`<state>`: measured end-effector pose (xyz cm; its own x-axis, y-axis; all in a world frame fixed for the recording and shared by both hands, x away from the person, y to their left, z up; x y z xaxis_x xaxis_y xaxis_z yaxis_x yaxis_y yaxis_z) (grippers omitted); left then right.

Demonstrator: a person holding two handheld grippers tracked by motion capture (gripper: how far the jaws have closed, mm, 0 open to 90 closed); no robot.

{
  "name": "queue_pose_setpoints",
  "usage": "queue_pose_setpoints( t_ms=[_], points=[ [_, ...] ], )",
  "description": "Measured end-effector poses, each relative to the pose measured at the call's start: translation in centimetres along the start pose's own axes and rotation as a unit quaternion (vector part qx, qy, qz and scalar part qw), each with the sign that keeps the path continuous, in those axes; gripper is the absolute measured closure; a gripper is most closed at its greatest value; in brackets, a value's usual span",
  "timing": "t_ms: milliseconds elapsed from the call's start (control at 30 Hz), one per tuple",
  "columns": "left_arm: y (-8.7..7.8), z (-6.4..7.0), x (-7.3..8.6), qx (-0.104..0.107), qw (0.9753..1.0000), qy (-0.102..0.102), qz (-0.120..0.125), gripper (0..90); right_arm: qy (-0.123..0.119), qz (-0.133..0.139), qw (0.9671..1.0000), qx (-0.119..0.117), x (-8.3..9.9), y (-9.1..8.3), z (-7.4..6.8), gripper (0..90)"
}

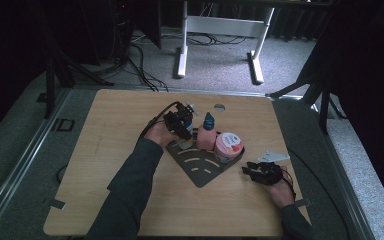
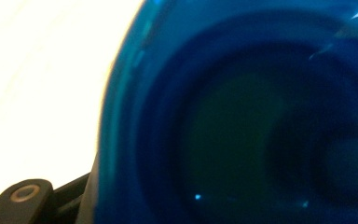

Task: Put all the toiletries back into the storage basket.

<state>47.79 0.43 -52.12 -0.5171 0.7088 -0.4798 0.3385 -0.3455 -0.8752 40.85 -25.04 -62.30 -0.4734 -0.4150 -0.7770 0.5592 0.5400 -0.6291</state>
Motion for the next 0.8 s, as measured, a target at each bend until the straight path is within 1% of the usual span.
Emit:
queue_pose_setpoints(
  t_ms=[100,233,300,800],
  points=[
    [-0.1,0.0,-0.3,0.004,1.0000,-0.002,0.002,55.2,0.000,0.000,1.0000,0.000,0.0,0.0,0.0,64.2],
    [0.0,-0.2,-0.6,-0.001,1.0000,-0.003,0.001,55.2,0.000,0.000,1.0000,0.000,0.0,0.0,0.0,64.2],
    [0.1,-0.3,-0.8,-0.004,1.0000,-0.005,0.005,55.2,0.000,0.000,1.0000,-0.001,0.0,0.0,0.0,64.2],
    [1.2,-0.8,-1.4,-0.007,0.9998,-0.016,0.005,55.2,0.000,0.000,1.0000,-0.001,0.0,0.0,0.0,64.3]
  ],
)
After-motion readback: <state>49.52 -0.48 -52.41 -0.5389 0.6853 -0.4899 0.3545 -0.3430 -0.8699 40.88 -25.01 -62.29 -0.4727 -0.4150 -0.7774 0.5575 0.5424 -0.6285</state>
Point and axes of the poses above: each handheld gripper's, and its own axes: y roughly forward along the jaws, x roughly out of its underside, z roughly to its right, the point moved 10 cm from there along y, roughly forward along the jaws, and after that the axes turned 3 degrees about z, right-handed, at the moved point
